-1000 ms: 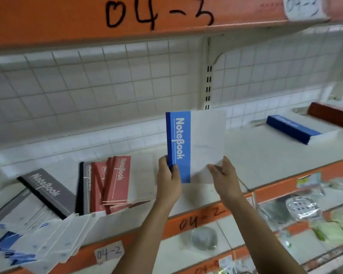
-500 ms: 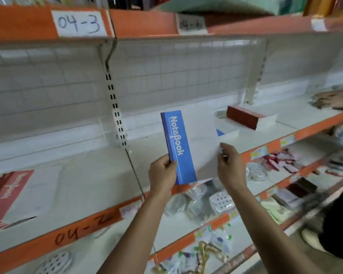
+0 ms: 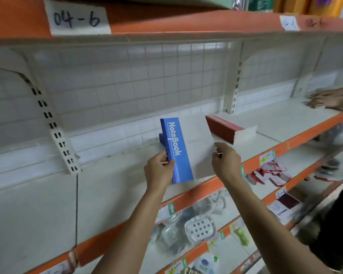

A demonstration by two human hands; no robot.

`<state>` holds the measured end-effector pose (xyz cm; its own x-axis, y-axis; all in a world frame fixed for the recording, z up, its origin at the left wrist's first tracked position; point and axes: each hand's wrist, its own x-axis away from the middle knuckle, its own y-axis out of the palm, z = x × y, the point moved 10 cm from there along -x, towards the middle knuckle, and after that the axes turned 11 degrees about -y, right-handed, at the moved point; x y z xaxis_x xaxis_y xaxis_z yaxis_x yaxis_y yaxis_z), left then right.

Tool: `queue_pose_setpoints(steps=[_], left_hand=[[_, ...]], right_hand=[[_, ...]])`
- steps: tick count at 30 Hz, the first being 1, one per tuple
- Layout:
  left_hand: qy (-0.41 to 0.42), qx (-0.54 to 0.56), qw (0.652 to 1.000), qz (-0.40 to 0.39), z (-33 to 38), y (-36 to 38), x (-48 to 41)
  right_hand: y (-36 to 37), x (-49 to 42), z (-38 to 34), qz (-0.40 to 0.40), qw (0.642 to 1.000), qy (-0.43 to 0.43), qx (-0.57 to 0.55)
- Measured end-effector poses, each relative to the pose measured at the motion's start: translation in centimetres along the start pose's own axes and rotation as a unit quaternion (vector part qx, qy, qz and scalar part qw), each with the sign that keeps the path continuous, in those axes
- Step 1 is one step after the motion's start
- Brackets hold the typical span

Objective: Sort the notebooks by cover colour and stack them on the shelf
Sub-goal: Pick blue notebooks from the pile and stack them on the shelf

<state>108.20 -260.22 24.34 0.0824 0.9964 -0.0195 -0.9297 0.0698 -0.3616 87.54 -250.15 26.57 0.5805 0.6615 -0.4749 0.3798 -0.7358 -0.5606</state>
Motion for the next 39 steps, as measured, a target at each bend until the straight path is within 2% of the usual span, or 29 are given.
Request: queue_pose_setpoints(steps=[12,20,26,39], left_hand=[[-0.035,-0.013,0.999,0.007,0.9,5.0,-8.0],[-0.079,-0.010,0.995,0.058,1.0,6.6,-10.3],[-0.097,-0.041,0.988,0.113,-0.4,7.1,-11.3],[-0.146,-0.102,0.972,0.153,-2.1,8.1,-11.3]], right_hand=[[4.9,-10.6,2.7,-0.088,0.995,-0.019,-0.045],[7.5,-15.0,3.9,-0.146,0.984,-0.041,-0.097],[9.9,-16.2,5.7,-0.191,0.970,-0.021,-0.151],[13.1,-15.2,9.0,-0.254,0.958,-0.001,-0.135]])
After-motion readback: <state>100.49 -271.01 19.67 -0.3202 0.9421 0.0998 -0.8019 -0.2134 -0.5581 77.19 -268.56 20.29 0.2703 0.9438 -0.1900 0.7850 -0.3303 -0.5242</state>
